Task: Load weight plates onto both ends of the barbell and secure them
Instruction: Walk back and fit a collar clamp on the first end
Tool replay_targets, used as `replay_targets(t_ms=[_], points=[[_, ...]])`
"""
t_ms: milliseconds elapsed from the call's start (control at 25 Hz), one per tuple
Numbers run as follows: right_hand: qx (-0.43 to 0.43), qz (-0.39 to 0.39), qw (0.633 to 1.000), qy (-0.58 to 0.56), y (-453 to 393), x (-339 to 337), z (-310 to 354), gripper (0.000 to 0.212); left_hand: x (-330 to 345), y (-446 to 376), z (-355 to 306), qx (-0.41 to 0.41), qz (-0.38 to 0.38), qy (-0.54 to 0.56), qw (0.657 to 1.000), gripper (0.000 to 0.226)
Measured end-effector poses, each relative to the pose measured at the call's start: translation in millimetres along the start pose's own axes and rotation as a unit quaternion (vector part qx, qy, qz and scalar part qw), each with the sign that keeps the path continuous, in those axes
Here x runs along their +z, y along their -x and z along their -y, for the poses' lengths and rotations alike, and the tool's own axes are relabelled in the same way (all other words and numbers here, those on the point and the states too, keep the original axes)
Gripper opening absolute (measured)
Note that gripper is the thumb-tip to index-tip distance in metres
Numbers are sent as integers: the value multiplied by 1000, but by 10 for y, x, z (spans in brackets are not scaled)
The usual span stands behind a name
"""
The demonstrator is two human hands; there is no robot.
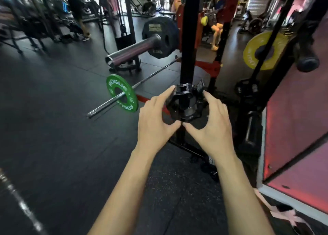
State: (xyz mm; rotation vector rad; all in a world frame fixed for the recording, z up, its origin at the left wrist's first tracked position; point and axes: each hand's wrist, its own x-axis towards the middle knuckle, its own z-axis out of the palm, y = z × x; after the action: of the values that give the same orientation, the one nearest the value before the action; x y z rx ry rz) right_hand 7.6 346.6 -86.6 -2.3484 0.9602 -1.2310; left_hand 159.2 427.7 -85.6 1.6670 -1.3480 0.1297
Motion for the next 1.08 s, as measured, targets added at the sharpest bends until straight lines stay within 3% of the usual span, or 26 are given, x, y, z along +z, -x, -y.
replay_targets(t_ms=[280, 560, 1080], points=[[-43, 55, 997, -29, -204, 1009, 889, 90, -1054, 5, 970, -54, -24, -32, 998, 92], [-28, 26, 999, 12, -591, 1967, 1608, 91, -1781, -449, 2031, -15, 7, -30, 999, 96], [18, -13, 995, 99, -1410, 2698, 1610, 84, -1588, -1474, 2934, 10, 46, 54, 997, 88]])
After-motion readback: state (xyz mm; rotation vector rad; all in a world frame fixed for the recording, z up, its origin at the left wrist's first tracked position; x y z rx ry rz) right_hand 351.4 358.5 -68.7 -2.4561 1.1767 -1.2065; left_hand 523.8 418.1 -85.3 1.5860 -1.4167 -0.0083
